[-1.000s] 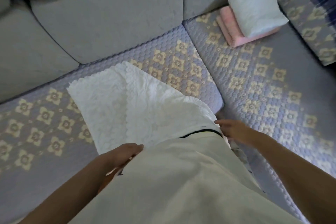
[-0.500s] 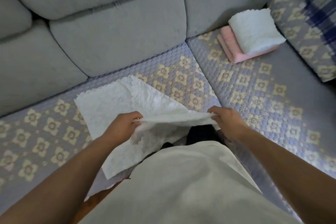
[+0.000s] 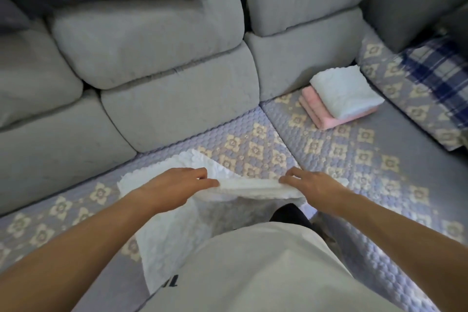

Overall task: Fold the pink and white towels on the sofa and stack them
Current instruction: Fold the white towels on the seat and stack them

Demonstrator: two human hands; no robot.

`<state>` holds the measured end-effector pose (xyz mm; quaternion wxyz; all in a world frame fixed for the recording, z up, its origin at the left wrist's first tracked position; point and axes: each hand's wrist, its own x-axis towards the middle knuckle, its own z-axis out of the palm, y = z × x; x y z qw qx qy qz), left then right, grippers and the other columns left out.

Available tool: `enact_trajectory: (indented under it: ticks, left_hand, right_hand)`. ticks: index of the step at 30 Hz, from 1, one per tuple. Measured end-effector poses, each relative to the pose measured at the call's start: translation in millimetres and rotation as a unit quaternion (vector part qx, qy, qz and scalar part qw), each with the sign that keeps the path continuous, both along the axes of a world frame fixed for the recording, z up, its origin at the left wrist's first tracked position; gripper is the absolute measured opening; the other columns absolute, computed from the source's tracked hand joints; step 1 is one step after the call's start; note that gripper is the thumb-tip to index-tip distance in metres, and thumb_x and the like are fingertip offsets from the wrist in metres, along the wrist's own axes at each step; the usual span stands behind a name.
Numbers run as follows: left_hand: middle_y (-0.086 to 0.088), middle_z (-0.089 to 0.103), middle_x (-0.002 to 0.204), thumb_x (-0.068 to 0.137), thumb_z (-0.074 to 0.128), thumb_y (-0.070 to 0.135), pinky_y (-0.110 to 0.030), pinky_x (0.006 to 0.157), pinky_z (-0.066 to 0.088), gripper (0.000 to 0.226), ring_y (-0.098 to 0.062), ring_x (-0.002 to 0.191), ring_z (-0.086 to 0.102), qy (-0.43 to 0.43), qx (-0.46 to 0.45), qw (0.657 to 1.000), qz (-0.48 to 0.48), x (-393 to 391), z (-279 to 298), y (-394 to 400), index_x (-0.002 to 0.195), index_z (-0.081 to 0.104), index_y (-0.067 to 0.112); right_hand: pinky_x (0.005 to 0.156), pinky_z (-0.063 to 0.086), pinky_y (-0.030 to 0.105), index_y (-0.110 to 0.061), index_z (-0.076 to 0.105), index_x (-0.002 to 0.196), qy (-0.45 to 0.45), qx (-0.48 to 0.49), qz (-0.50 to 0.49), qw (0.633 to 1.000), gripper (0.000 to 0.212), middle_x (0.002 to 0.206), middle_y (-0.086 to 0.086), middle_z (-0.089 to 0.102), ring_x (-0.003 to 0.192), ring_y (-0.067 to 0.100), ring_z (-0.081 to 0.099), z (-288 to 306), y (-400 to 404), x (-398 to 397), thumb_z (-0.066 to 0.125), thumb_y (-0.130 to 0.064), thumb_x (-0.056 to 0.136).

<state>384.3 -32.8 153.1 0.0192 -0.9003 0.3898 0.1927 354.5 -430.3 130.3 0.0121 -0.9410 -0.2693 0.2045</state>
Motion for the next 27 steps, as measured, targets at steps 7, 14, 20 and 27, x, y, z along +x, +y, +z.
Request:
enact_trajectory:
  ticks: [7,14,20,27]
  left_hand:
    - [0.010,0.040,0.128,0.087,0.059,-0.002,-0.032,0.061,0.045,0.071,-0.017,0.076,0.054,0.052,0.050,0.997,-0.035,-8.6,2.1,-15.4,0.137,0.038,0.045]
    - [0.018,0.048,0.114,0.087,0.058,0.001,-0.032,0.066,0.054,0.046,-0.007,0.075,0.053,0.137,0.003,0.990,0.039,-8.0,-12.5,-34.5,0.113,0.054,0.039]
    - [0.018,0.051,0.116,0.088,0.044,-0.006,-0.031,0.074,0.052,0.063,-0.015,0.095,0.059,0.163,-0.065,0.973,0.149,0.1,-7.5,-36.1,0.123,0.044,0.047]
    - [0.017,0.040,0.122,0.083,0.053,-0.006,-0.029,0.057,0.045,0.089,-0.012,0.072,0.051,0.172,-0.014,0.982,0.078,-3.3,-6.1,-32.5,0.146,0.027,0.050]
  right_hand:
    - [0.059,0.053,0.039,-0.032,0.044,0.115,0.038,-0.019,0.078,0.996,0.059,0.133,-0.006,0.041,0.078,0.021,0.056,-16.1,-5.4,-14.5,0.063,0.006,0.074]
    - [0.083,0.042,0.025,-0.034,0.044,0.147,0.053,0.039,-0.094,0.993,0.070,0.138,-0.011,0.048,0.117,0.018,0.056,-22.5,-7.8,-7.0,0.049,0.004,0.088]
    - [0.094,0.045,0.025,-0.038,0.045,0.142,0.058,0.077,-0.207,0.973,0.066,0.142,-0.015,0.050,0.119,0.018,0.056,-21.6,-10.8,-8.0,0.050,0.004,0.092]
    - [0.086,0.044,0.025,-0.034,0.042,0.146,0.060,0.079,-0.223,0.970,0.064,0.145,-0.013,0.048,0.115,0.022,0.058,-20.6,-6.5,-12.4,0.048,0.002,0.094]
